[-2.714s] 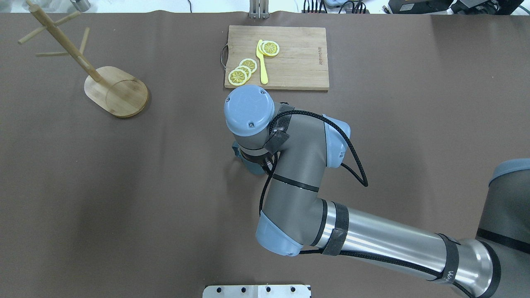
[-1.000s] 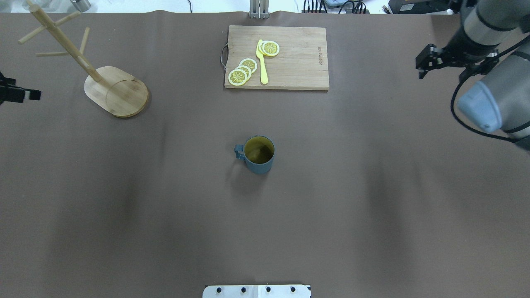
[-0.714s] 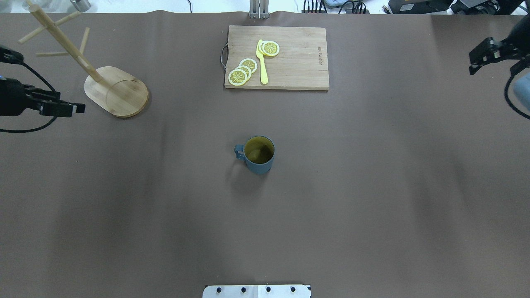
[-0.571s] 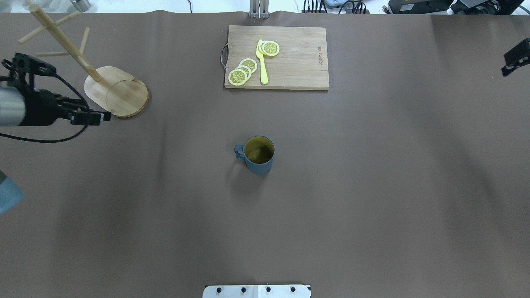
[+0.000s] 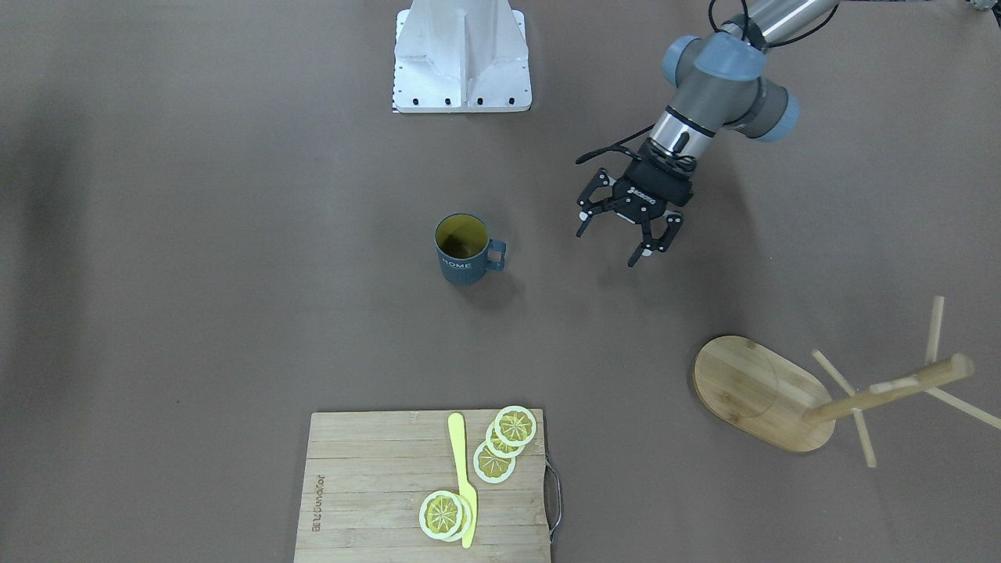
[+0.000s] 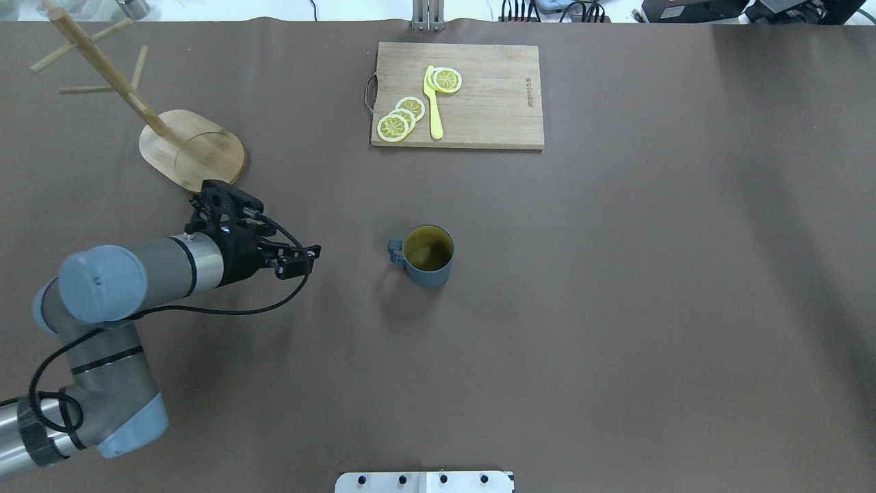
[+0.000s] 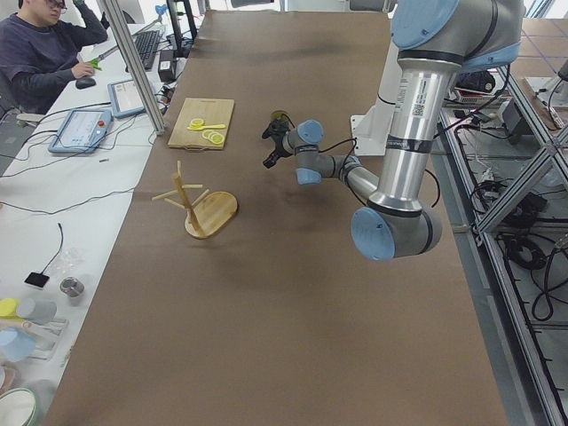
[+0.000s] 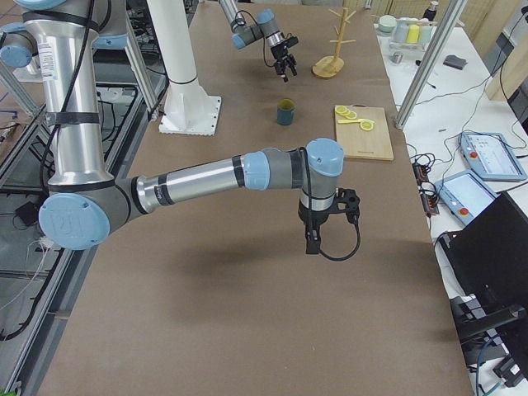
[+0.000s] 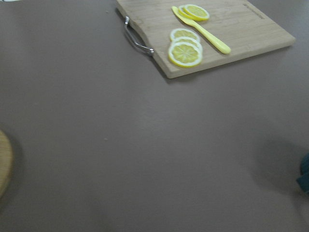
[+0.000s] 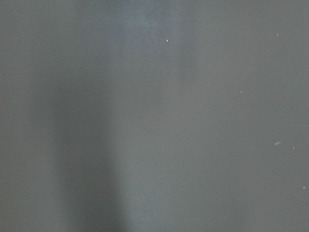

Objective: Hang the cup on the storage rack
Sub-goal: 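Move the left gripper toward the teal mug while the right arm withdraws, then close the left gripper on the teal mug rim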

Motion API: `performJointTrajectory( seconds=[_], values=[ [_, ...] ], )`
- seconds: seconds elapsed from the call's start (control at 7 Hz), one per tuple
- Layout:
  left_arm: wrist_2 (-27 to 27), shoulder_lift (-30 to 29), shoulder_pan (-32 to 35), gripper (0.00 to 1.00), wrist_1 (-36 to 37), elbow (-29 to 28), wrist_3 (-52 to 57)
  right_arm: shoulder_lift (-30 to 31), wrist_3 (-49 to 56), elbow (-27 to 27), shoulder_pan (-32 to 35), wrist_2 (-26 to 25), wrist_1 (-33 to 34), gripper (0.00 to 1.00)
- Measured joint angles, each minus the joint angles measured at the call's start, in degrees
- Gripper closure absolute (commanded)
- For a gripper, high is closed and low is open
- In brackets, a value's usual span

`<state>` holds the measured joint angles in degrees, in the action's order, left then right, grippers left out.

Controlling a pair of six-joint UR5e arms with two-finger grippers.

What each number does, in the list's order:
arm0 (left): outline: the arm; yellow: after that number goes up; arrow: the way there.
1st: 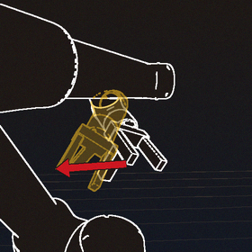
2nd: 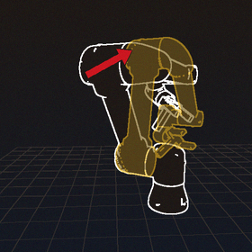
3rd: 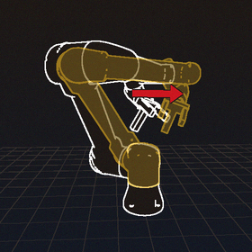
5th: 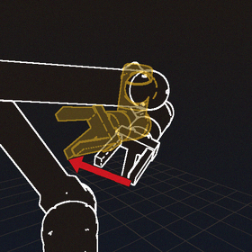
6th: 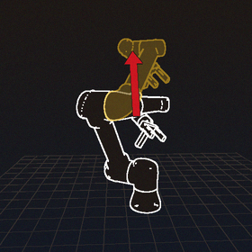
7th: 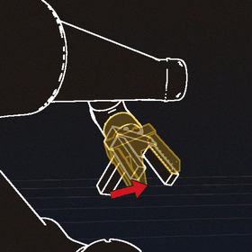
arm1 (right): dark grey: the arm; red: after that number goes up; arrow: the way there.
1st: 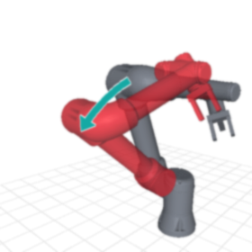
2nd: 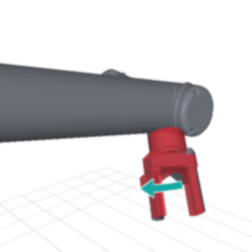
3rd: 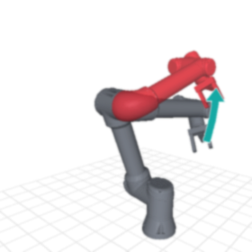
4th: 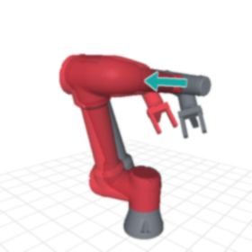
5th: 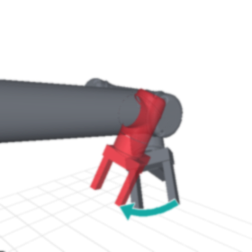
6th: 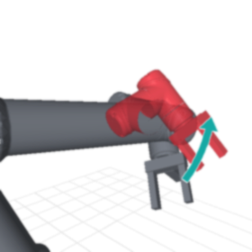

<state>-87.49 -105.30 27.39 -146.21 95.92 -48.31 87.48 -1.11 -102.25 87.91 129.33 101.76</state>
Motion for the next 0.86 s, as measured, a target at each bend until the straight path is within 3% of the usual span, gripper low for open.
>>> performJointTrajectory(
  seconds=[0.57, 0.86],
  values=[
    [3.2, -10.6, -4.9, 0.21, 0.2, -8.6, -0.7, 1.4, 0.4, 0.5, 0.4, -0.1, -0.2, 0.00],
    [3.2, -12.6, -5.2, 0.51, 0.2, -10.5, -0.7, 1.4, 0.3, 0.5, 0.4, 0.0, -0.2, 0.00]
  ],
)
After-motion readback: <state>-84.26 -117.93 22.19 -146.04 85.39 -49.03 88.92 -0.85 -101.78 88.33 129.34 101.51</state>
